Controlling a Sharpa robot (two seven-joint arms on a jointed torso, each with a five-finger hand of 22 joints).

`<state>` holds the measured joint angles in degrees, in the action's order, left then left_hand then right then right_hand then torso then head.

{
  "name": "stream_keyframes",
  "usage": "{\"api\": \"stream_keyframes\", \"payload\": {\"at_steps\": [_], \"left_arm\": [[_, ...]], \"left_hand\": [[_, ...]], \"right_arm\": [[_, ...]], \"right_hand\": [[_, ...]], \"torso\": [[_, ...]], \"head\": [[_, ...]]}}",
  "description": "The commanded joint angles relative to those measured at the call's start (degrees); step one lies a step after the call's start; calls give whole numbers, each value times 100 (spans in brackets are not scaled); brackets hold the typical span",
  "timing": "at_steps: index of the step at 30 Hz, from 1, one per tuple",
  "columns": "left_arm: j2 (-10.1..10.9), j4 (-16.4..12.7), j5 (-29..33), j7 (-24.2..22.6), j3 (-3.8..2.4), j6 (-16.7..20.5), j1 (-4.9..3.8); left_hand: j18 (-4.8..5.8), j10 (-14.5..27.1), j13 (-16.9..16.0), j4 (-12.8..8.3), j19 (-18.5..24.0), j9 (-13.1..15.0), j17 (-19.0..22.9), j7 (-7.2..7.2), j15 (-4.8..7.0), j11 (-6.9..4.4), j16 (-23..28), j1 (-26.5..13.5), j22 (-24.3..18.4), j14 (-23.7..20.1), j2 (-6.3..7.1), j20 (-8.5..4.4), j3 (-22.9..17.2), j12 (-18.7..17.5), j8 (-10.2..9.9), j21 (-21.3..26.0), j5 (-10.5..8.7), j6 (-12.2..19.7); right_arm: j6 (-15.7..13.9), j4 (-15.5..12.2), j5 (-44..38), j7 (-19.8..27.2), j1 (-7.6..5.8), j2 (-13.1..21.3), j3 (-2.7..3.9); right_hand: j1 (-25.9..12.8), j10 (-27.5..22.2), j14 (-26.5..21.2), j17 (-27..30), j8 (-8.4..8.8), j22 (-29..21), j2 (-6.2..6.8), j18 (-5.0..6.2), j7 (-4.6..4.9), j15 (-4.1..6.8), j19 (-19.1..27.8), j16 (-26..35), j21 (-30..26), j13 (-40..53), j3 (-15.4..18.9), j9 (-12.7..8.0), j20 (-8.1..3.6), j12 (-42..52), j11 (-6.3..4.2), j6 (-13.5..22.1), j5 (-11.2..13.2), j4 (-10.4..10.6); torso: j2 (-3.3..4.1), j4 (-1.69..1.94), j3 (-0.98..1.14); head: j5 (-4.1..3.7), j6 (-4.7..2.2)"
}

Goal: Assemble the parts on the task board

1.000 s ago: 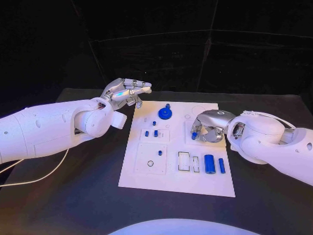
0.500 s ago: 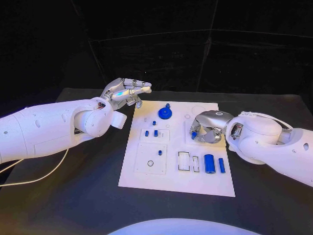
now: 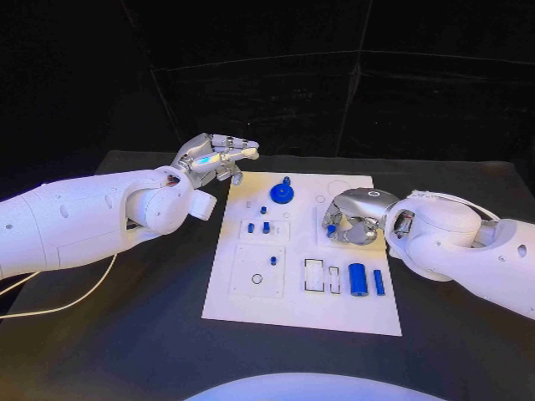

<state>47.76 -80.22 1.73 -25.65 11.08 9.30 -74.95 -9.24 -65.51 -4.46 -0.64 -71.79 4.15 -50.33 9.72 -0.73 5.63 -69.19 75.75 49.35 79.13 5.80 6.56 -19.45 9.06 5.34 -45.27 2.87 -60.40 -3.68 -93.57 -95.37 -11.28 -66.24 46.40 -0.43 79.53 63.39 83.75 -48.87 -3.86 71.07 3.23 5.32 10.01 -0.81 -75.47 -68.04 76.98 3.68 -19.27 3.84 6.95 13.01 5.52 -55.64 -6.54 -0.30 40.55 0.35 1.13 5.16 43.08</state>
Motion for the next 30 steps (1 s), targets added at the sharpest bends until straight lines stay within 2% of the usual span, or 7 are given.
{"api": "stream_keyframes", "payload": {"at_steps": [1,4,6,10,17,20,30], "left_arm": [[2,-7,16,-9,-4,-81,-7],[2,-6,16,-9,-4,-82,-7],[2,-4,16,-8,-4,-82,-7],[0,-1,16,-8,-3,-83,-7],[-2,4,16,-4,-3,-85,-7],[-1,7,16,-2,-3,-80,-7],[-10,18,16,4,-2,-77,-7]], "left_hand": [[-34,24,-8,-13,15,-2,4,16,-7,10,-7,4,-5,-22,-49,3,34,22,33,29,7,27],[-34,24,-8,-13,15,-2,4,16,-7,10,-7,4,-5,-22,-49,3,34,22,33,29,7,27],[-34,24,-8,-13,15,-2,4,16,-7,10,-7,4,-5,-22,-49,3,34,22,33,29,7,27],[-35,30,-9,-18,12,-1,11,16,-5,10,-9,20,-14,-24,-61,2,46,34,40,40,7,27],[-35,30,-9,-18,12,-1,11,16,-5,10,-9,20,-14,-24,-61,2,46,34,40,40,7,27],[-35,30,-9,-18,12,-1,11,16,-5,10,-9,20,-14,-24,-61,2,46,34,40,40,7,27],[-35,30,-9,-18,12,-1,11,16,-5,10,-9,20,-14,-24,-61,2,46,34,40,40,7,27]], "right_arm": [[-175,-24,-42,44,-7,7,1],[-273,-32,-80,26,-6,14,1],[-340,-37,-118,11,-6,21,1],[-436,-60,-147,2,-6,32,1],[-649,-196,-164,-1,-5,123,2],[-756,-310,-72,24,-7,214,3],[-1010,-969,272,94,-29,561,12]], "right_hand": [[-2,105,11,-40,-101,36,3,-64,-32,25,-35,-58,50,16,-83,43,-1,-10,-13,-163,-20,9],[91,295,33,-124,-249,130,-133,-84,-106,79,-105,-124,118,45,-211,97,-39,46,-82,-450,3,-13],[203,460,45,-166,-332,204,-258,-100,-167,132,-159,-162,174,77,-349,129,-88,98,-148,-616,133,-73],[262,572,41,-150,-381,220,-312,-104,-198,161,-163,-164,187,99,-465,149,-126,112,-184,-721,215,-140],[269,631,43,-166,-401,263,-299,-114,-206,176,-190,-181,219,113,-534,159,-148,90,-199,-765,237,-195],[236,540,34,-127,-357,241,-269,-110,-170,156,-165,-165,204,88,-580,140,-145,-6,-165,-702,228,-214],[194,494,30,-130,-323,249,-221,-112,-144,132,-160,-172,209,68,-620,125,-126,-87,-135,-663,235,-238]], "torso": [[0,1,0],[-1,1,1],[-1,1,1],[0,2,1],[-8,-2,1],[-12,-1,-3],[-8,0,-3]], "head": [[4,-6],[5,-7],[5,-7],[3,-10],[-6,-27],[-8,-59],[-14,-88]]}}
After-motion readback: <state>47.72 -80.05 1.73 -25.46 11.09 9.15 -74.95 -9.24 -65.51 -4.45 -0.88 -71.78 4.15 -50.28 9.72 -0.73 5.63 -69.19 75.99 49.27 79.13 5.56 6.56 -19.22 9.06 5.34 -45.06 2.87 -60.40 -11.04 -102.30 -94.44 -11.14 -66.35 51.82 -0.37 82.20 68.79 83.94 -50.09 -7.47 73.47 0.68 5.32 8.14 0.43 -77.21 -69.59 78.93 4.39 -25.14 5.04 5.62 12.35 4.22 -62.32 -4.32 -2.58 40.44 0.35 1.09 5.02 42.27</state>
